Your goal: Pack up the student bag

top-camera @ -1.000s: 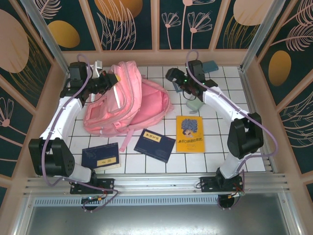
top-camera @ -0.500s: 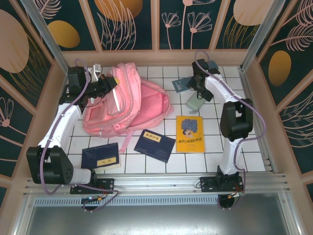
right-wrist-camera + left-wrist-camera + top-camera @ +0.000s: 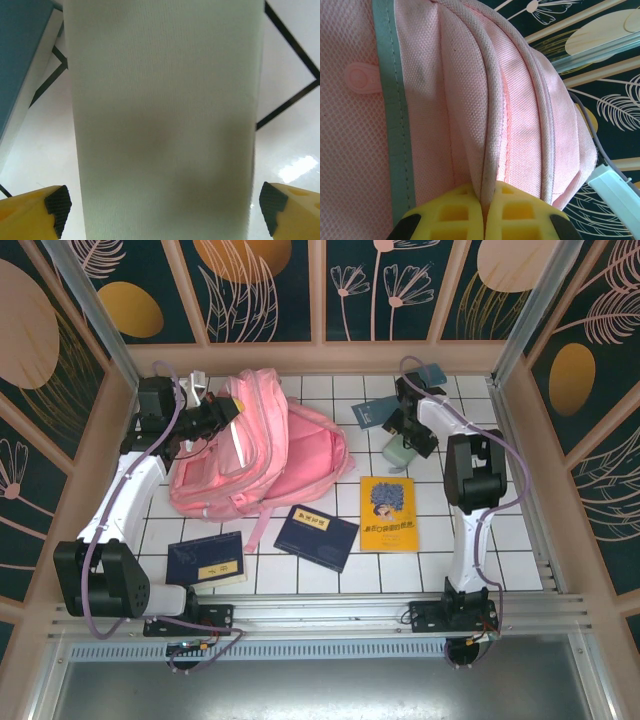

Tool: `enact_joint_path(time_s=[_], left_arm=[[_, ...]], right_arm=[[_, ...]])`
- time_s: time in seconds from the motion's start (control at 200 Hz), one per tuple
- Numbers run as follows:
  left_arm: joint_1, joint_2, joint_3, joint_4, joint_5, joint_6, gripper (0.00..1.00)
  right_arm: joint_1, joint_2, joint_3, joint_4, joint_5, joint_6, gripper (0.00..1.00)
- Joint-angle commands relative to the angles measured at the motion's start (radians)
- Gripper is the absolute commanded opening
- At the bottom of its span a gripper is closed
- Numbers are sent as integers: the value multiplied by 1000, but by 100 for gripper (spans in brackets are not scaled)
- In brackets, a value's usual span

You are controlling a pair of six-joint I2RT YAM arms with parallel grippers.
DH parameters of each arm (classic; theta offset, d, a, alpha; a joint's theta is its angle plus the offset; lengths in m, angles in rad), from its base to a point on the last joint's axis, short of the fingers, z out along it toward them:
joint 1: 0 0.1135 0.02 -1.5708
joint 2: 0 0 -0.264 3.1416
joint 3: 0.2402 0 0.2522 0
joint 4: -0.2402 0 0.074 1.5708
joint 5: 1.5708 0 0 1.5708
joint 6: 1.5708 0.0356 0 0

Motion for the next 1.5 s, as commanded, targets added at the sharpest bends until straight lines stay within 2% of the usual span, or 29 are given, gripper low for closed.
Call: enact_joint_path(time_s=[0.0, 0.265, 0.485, 0.711, 0.756, 0.936, 1.021, 1.211, 1.296, 1.396, 1.496], left_arm=[[1, -35, 23, 101, 53, -7, 0], [-4, -34, 26, 98, 56, -7, 0], [-8, -47, 17, 84, 54, 0, 0], [-13, -54, 25, 59, 42, 13, 0], [-16, -50, 30, 58, 43, 12, 0], [-37, -17, 97, -2, 41, 44, 0], [-51, 2, 139, -49, 36, 72, 0], [-56, 21, 165, -74, 37, 84, 0], [-57, 28, 176, -80, 47, 86, 0], [-56, 28, 185, -80, 61, 91, 0], [-56, 28, 193, -80, 74, 90, 0]], right_arm=[[-5, 39, 27, 19, -20, 1, 99], [-14, 29, -28, 76, -36, 3, 90], [-18, 10, -36, 83, -25, -4, 73], [-22, -186, -111, 110, 57, 20, 69], [-21, -224, -129, 124, 47, 17, 65], [8, -420, -287, 288, -26, -58, 65], [36, -521, -384, 419, -108, -138, 65], [124, -658, -520, 683, -457, -232, 59], [176, -654, -528, 738, -562, -235, 57], [235, -623, -517, 756, -588, -243, 57], [268, -574, -518, 817, -680, -209, 56]])
